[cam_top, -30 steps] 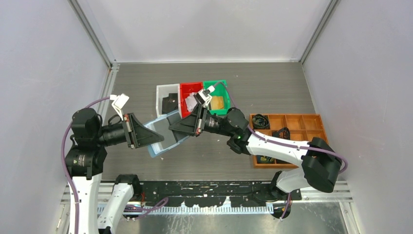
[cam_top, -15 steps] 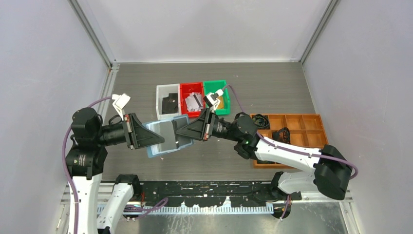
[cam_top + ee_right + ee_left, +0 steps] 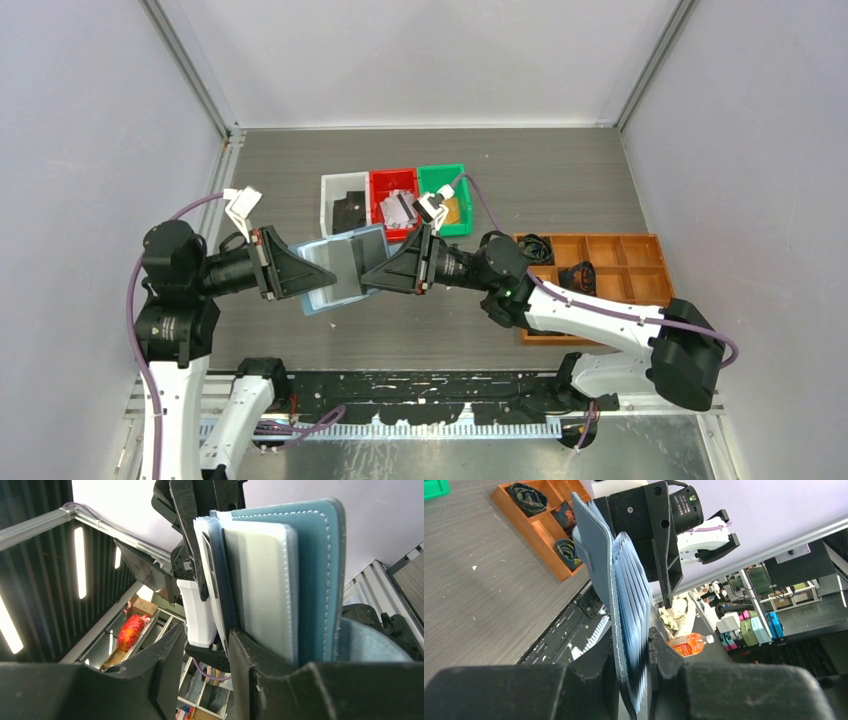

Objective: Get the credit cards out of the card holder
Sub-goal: Remove the credit card from the card holder.

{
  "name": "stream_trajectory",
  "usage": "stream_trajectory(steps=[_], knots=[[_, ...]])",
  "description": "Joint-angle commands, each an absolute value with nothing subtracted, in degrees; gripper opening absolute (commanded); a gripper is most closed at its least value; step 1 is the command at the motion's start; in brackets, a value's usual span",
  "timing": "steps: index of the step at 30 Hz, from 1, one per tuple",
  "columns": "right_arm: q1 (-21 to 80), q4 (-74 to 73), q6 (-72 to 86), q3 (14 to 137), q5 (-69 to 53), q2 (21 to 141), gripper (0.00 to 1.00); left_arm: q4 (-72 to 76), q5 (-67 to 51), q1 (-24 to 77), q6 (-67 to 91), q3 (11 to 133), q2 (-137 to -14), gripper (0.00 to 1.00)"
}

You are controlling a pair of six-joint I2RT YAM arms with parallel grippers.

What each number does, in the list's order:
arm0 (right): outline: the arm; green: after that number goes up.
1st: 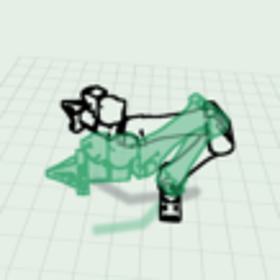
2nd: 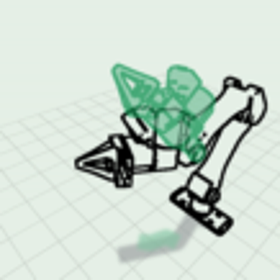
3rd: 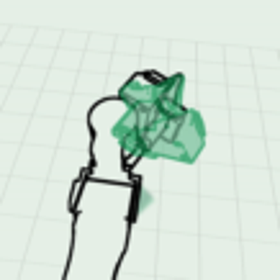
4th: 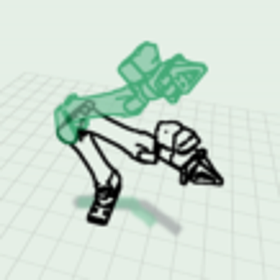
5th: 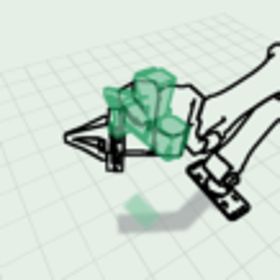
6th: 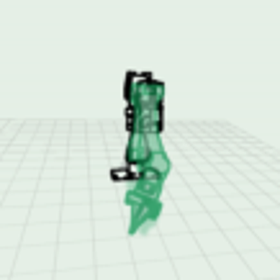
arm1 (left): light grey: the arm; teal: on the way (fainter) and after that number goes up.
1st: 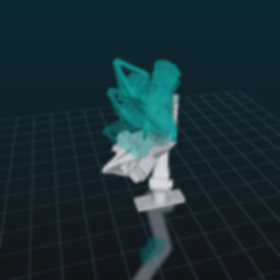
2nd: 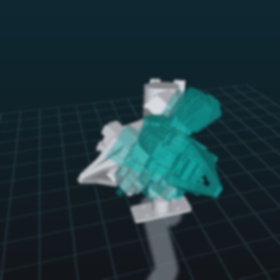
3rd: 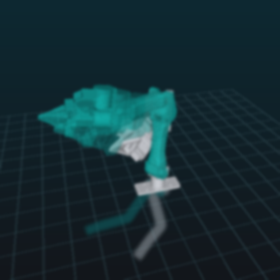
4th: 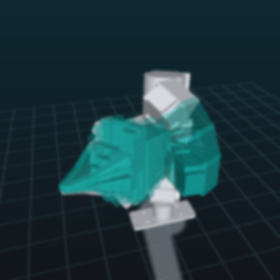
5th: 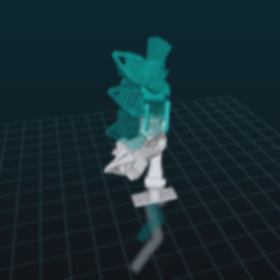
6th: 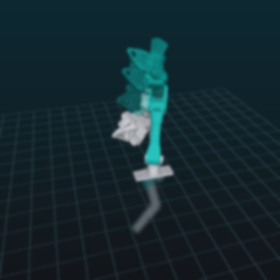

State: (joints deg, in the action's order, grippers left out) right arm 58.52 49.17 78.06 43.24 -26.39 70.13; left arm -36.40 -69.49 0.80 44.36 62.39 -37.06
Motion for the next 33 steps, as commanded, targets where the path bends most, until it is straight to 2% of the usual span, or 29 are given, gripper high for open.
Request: stream_trajectory(steps=[1,3,6,14,19,23,33], knots=[[59.49,53.47,78.8,47.22,-28.88,71.26,0.44,-31.53,-69.29,0.53,44.19,62.62,-36.47,0.0],[59.43,54.61,79.33,47.21,-29.08,71.7,0.42,-32.22,-69.3,0.53,43.55,62.74,-36.62,0.0],[59.42,54.67,79.28,46.95,-28.72,71.51,0.31,-33.36,-69.28,0.52,42.71,62.93,-36.68,0.0],[58.98,53.26,78.1,47.91,-28.39,70.77,0.15,-34.89,-69.34,0.51,41.31,63.06,-35.97,0.0],[54.51,52.47,79.43,45.93,-29.3,67.53,0.04,-37.1,-69.27,0.53,39.31,64.07,-35.96,0.0],[50.55,49.2,78.96,45.34,-31.4,63.55,0.01,-37.19,-69.23,0.53,38.94,64.17,-36.12,0.0],[37.95,31.58,73.07,46.76,-34.31,54.54,0.01,-39.2,-68.69,0.53,36.45,65.13,-36.39,0.0]])
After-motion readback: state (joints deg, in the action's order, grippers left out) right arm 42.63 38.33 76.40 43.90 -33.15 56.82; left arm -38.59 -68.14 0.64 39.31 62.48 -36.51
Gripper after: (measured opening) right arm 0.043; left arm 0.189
